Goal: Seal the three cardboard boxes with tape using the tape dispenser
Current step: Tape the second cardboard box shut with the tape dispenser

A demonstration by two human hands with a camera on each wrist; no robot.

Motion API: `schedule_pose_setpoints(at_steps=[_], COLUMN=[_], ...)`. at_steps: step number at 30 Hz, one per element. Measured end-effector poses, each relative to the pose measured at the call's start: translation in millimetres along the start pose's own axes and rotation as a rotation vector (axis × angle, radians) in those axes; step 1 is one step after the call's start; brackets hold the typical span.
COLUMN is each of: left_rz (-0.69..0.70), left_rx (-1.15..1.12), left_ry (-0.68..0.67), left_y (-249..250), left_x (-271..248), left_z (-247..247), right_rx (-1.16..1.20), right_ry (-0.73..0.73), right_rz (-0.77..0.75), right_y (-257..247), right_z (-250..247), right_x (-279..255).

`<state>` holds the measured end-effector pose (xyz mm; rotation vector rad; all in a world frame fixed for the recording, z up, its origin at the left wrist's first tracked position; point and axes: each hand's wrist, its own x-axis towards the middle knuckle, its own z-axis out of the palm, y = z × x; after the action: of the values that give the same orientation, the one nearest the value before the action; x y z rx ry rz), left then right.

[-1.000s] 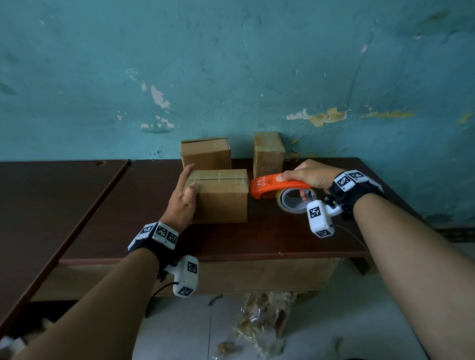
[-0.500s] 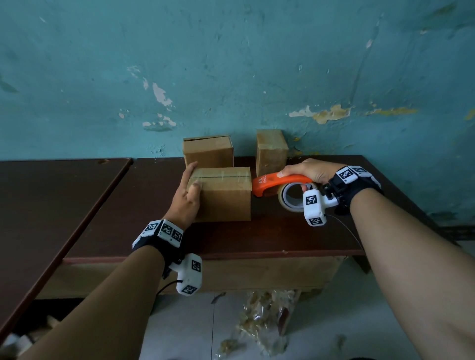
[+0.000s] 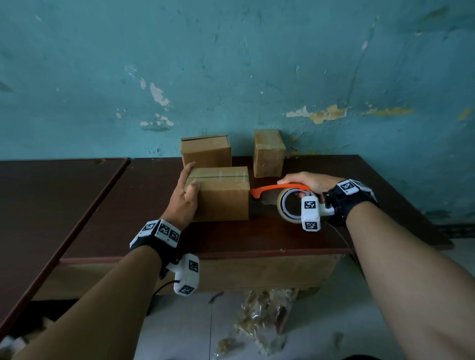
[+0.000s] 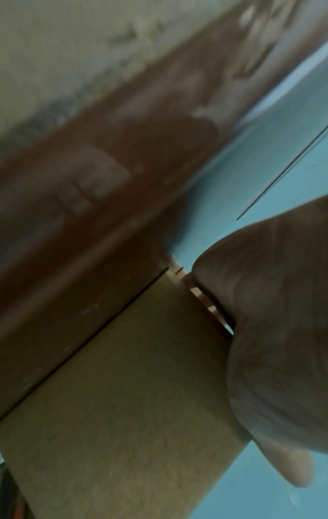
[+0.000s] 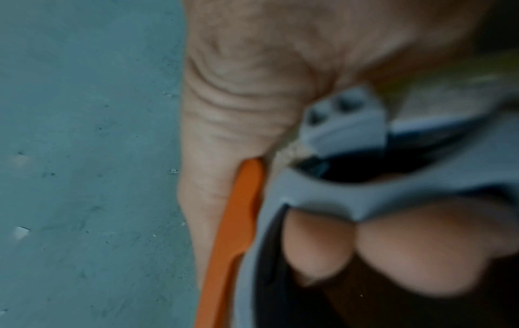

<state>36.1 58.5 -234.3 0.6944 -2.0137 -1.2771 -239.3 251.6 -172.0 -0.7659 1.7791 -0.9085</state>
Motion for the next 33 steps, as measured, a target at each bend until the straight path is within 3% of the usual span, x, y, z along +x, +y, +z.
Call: schedule_pose_setpoints(at_steps=[4, 8, 11, 15, 18, 28, 33], left_rz=[0.009, 0.011, 0.022, 0.018, 0.017, 0.035, 0.027], left_rx=[0.012, 0.022, 0.016, 0.007, 0.004, 0.007, -0.016], left_ry=[-0.001, -0.006, 0.014, 0.031, 0.028, 0.021, 0.016], left_y=[-1.5, -4.9, -5.6, -6.5, -7.0, -13.2, -15.8], left_x=[0.2, 1.5, 1.4, 1.2, 1.5, 3.4, 5.1], left_z=[-0.9, -2.3, -0.7, 1.4, 0.9, 0.4, -0.7], right_rx=[0.057, -0.121, -0.252, -0.135, -0.149, -0.815, -0.841], right_ry=[0.013, 0.029, 0.226, 0.539, 0.653, 0.764, 0.889], right_rz=[-0.005, 0.064, 0.041, -0.07, -0.152, -0.122, -0.14], right_y=[-5.1, -3.1, 8.0, 23.7, 25.1, 13.8, 22.6], right_z=[-0.4, -16.1, -31.6, -30.4, -13.2, 52.7, 67.4], right_x=[-7.2, -10.0, -23.1, -23.0, -14.2, 6.7, 23.8])
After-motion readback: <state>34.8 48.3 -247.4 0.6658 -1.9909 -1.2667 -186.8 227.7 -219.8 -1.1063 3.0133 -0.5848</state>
